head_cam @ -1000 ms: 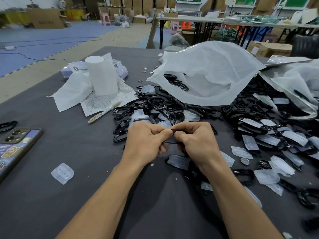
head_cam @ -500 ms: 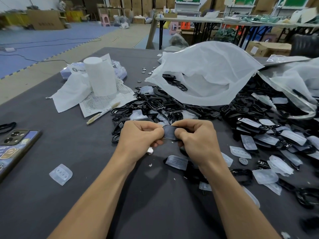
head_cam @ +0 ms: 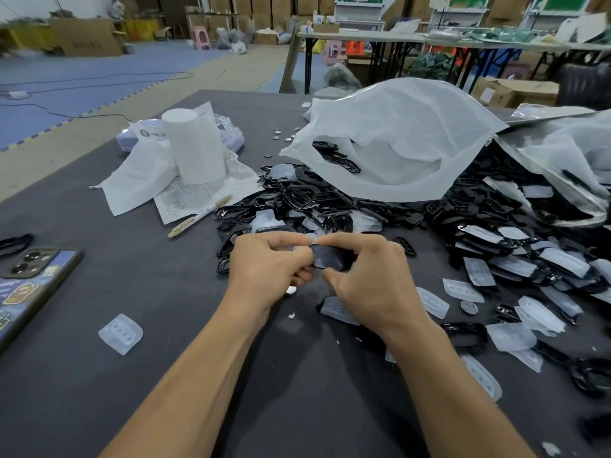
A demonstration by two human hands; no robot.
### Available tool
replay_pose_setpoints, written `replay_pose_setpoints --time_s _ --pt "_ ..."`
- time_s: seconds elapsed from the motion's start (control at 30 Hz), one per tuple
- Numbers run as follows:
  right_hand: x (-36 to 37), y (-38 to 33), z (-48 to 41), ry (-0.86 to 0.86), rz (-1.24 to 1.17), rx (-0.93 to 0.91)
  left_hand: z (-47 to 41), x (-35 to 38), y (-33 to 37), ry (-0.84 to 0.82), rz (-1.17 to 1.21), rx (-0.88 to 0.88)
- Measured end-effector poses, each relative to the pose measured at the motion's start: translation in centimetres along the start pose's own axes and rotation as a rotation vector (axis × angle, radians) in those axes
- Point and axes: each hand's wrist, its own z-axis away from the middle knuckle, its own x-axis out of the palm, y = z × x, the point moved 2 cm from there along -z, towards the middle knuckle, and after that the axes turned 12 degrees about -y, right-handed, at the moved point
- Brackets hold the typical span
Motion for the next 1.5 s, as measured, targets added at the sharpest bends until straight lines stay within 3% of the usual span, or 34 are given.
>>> replay_pose_setpoints --time_s 0.07,0.2,0.33,0.4,0.63,0.83,1.1,1.5 --pt "-0.3 0.6 -0.2 -0.043 -0.140 0.088 0.0 0.1 0.1 -0.021 0.090 -0.033" --pt "-1.2 1.4 -0.5 -0.213 -0.767 0.227 -0.1 -0.1 0.4 -0.076 0.244 -0.014" --pt "-1.9 1.1 0.0 -0.402 -1.100 0.220 0.2 0.3 0.8 -0.370 0.299 0.093" --pt "-1.7 1.1 0.1 -0.425 -1.186 0.253 0.4 0.5 1.0 -0.438 0.243 0.162" --pt "-1.0 0.6 0.1 -0.443 -1.179 0.238 0.0 0.0 0.7 -0.380 0.261 0.150" --pt "-0.9 0.6 0.1 -0.429 -1.190 0.240 0.2 0.1 0.6 -0.527 0.368 0.112" --pt "-0.9 0.9 0.0 -0.411 -1.144 0.244 0.1 0.2 0.5 -0.428 0.304 0.073" --pt "-0.4 1.0 -0.2 -0.421 -1.147 0.222 0.5 0.4 1.0 -0.360 0.429 0.030"
